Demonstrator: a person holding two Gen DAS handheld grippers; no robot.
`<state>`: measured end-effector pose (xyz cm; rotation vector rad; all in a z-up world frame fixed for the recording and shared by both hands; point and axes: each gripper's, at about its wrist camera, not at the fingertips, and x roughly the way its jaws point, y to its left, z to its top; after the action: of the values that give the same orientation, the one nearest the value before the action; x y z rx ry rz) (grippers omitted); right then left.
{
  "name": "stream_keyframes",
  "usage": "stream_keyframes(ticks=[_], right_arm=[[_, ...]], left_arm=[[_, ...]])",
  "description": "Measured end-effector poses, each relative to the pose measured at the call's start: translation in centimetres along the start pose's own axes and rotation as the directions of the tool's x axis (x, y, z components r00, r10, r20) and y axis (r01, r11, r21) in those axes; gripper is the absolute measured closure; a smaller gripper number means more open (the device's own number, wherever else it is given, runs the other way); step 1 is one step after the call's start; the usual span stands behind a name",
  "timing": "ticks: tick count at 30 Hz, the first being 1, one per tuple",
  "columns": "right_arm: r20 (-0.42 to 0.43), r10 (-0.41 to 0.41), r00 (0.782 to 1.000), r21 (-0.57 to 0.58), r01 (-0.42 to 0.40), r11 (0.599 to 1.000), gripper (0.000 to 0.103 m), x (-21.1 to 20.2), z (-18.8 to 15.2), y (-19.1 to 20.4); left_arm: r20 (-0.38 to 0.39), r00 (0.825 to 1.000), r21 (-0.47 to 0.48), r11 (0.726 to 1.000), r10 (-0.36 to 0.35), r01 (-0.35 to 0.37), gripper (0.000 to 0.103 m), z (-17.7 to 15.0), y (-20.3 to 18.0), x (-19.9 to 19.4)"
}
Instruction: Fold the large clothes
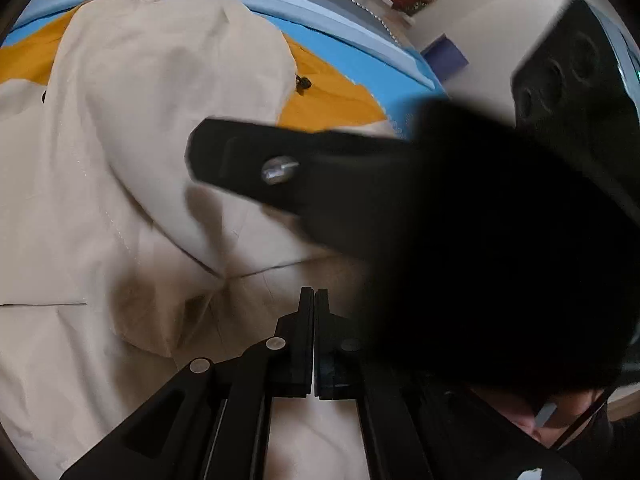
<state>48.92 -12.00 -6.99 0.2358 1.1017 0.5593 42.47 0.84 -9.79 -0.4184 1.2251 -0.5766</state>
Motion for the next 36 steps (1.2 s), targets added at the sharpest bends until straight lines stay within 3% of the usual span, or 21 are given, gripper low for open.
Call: stream_keyframes(ticks=[3, 7, 11, 15, 18, 19, 20, 21, 22, 24, 26, 28, 29, 30, 31, 32, 33, 34, 35, 36], right_arm=[[-0.024, -0.010, 1.000, 0.002, 0.010, 1.000, 0.042, 0.8, 0.0, -0.3], [0.001, -0.022, 1.000, 0.037, 0.022, 0.999, 0.042, 0.7, 0.3, -0.9], [0.019, 0.002, 1.000, -0.021, -0.002, 1.000, 0.042, 0.6, 0.5, 0.3], [0.013, -0.049, 0.999, -0.154, 0.051, 0.987, 0.042, 2.0, 0.2, 3.3], [0.024, -0.146, 0.989, -0.282, 0.147, 0.948, 0.042, 3.4, -0.9, 5.5], [0.032, -0.185, 0.982, -0.313, 0.186, 0.931, 0.044, 3.7, -1.2, 6.0], [0.042, -0.237, 0.971, -0.352, 0.236, 0.906, 0.057, 4.2, -1.7, 6.5], [0.045, -0.272, 0.961, -0.380, 0.268, 0.885, 0.081, 4.5, -2.0, 6.7], [0.047, -0.286, 0.957, -0.392, 0.281, 0.876, 0.092, 4.7, -2.2, 6.6], [0.069, -0.227, 0.971, -0.306, 0.238, 0.922, 0.100, 3.5, -1.7, 5.3], [0.113, -0.099, 0.989, -0.156, 0.116, 0.981, 0.101, 1.2, -0.5, 3.6], [0.225, 0.044, 0.973, -0.004, -0.044, 0.999, 0.101, -1.5, 0.2, 1.6], [0.294, 0.106, 0.950, 0.080, -0.135, 0.988, 0.101, -2.8, 0.2, 0.3], [0.340, 0.141, 0.930, 0.149, -0.201, 0.968, 0.101, -3.5, 0.0, -0.9], [0.374, 0.157, 0.914, 0.220, -0.252, 0.942, 0.101, -3.8, -0.4, -2.1], [0.398, 0.144, 0.906, 0.304, -0.278, 0.911, 0.101, -3.7, -1.0, -3.6], [0.395, 0.120, 0.911, 0.379, -0.280, 0.882, 0.101, -3.4, -1.6, -4.9], [0.342, 0.074, 0.937, 0.490, -0.245, 0.836, 0.101, -2.3, -2.6, -6.8], [0.293, 0.048, 0.955, 0.556, -0.212, 0.804, 0.101, -1.3, -3.3, -8.0], [0.235, 0.034, 0.972, 0.620, -0.176, 0.765, 0.101, 0.0, -4.3, -9.2]], left_arm=[[0.013, 1.000, -0.054, 0.998, 0.019, -0.019, 0.103, 0.2, 1.4, -0.6], [0.118, 0.990, -0.119, 0.991, 0.074, -0.060, 0.100, 0.8, 3.4, -4.4], [0.214, 0.954, -0.214, 0.963, 0.208, -0.162, 0.092, 1.0, 5.9, -7.8], [0.184, 0.939, -0.315, 0.922, 0.292, -0.226, 0.087, 1.5, 8.3, -6.8], [0.128, 0.948, -0.401, 0.889, 0.292, -0.219, 0.066, 1.2, 10.4, -5.6], [0.121, 0.954, -0.423, 0.883, 0.275, -0.201, 0.058, 1.0, 10.7, -5.2], [0.109, 0.967, -0.460, 0.874, 0.230, -0.156, 0.057, 0.9, 11.5, -4.5], [0.102, 0.974, -0.481, 0.867, 0.204, -0.131, 0.057, 0.6, 11.7, -4.1], [0.098, 0.977, -0.495, 0.861, 0.190, -0.118, 0.058, 0.6, 11.7, -3.7], [0.098, 0.980, -0.507, 0.856, 0.173, -0.101, 0.060, 0.3, 11.6, -3.4], [0.103, 0.982, -0.516, 0.853, 0.157, -0.082, 0.080, 0.1, 11.6, -3.5], [0.139, 0.985, -0.520, 0.854, 0.100, -0.013, 0.094, -0.2, 11.7, -4.8], [0.184, 0.981, -0.506, 0.861, 0.063, 0.040, 0.097, 0.2, 11.3, -5.6], [0.206, 0.976, -0.489, 0.871, 0.064, 0.046, 0.100, 0.4, 10.8, -6.2], [0.237, 0.967, -0.457, 0.889, 0.091, 0.029, 0.101, 0.8, 10.0, -7.2], [0.288, 0.947, -0.408, 0.913, 0.143, -0.013, 0.101, 1.3, 8.9, -8.8], [0.316, 0.934, -0.387, 0.922, 0.168, -0.035, 0.101, 1.2, 8.6, -9.7], [0.343, 0.920, -0.363, 0.930, 0.189, -0.056, 0.101, 1.4, 8.0, -10.4], [0.343, 0.921, -0.340, 0.938, 0.184, -0.061, 0.101, 1.6, 7.6, -10.5], [0.300, 0.934, -0.335, 0.938, 0.192, -0.085, 0.101, 1.7, 7.5, -9.8]])
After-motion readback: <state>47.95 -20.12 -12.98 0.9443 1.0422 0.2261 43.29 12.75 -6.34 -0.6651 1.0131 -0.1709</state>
